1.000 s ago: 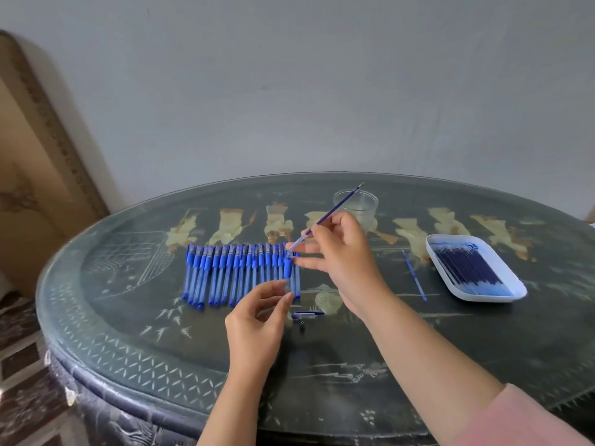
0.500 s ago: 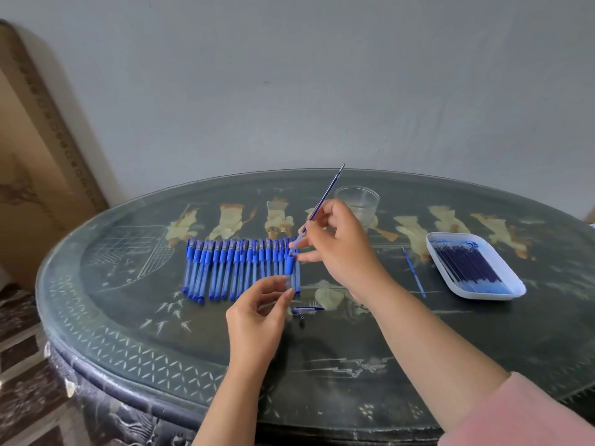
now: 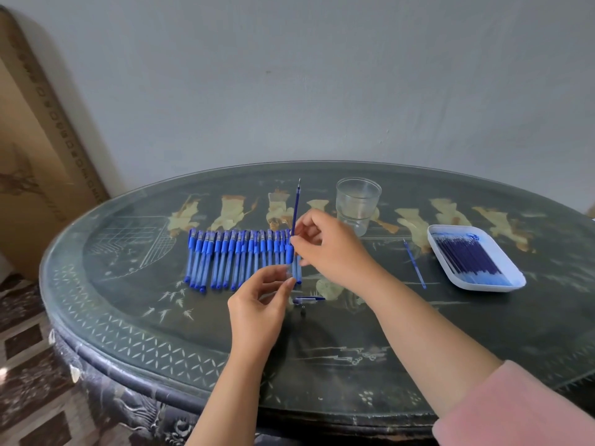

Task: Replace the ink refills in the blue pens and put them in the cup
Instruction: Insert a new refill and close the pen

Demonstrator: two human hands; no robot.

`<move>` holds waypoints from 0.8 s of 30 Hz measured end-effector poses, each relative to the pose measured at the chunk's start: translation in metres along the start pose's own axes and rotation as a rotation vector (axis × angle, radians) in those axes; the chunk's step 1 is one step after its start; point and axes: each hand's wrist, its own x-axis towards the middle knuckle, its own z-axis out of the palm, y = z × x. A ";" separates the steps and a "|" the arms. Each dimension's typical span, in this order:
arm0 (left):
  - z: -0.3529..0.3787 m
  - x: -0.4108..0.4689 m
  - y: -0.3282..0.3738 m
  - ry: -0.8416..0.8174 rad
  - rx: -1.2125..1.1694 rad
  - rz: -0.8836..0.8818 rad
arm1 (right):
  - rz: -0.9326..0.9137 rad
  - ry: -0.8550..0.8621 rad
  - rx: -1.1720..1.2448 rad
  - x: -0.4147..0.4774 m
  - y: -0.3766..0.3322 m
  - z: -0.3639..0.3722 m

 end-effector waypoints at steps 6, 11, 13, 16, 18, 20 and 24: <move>-0.001 0.001 -0.001 0.020 -0.031 -0.030 | 0.060 -0.022 0.048 -0.009 0.007 0.002; -0.002 0.001 -0.002 0.032 -0.029 -0.019 | 0.131 -0.079 -0.108 -0.038 0.025 0.011; -0.001 0.001 -0.001 0.045 -0.031 -0.017 | 0.116 -0.122 -0.218 -0.049 0.034 0.020; -0.002 0.000 0.002 0.066 -0.051 -0.033 | 0.082 -0.147 -0.333 -0.058 0.042 0.032; -0.005 -0.002 0.003 0.065 -0.067 -0.055 | 0.071 -0.138 -0.371 -0.060 0.044 0.038; -0.008 -0.004 0.001 0.062 -0.073 -0.073 | 0.066 -0.115 -0.396 -0.060 0.045 0.041; -0.010 -0.008 0.000 0.049 -0.048 -0.064 | 0.059 -0.095 -0.410 -0.058 0.047 0.043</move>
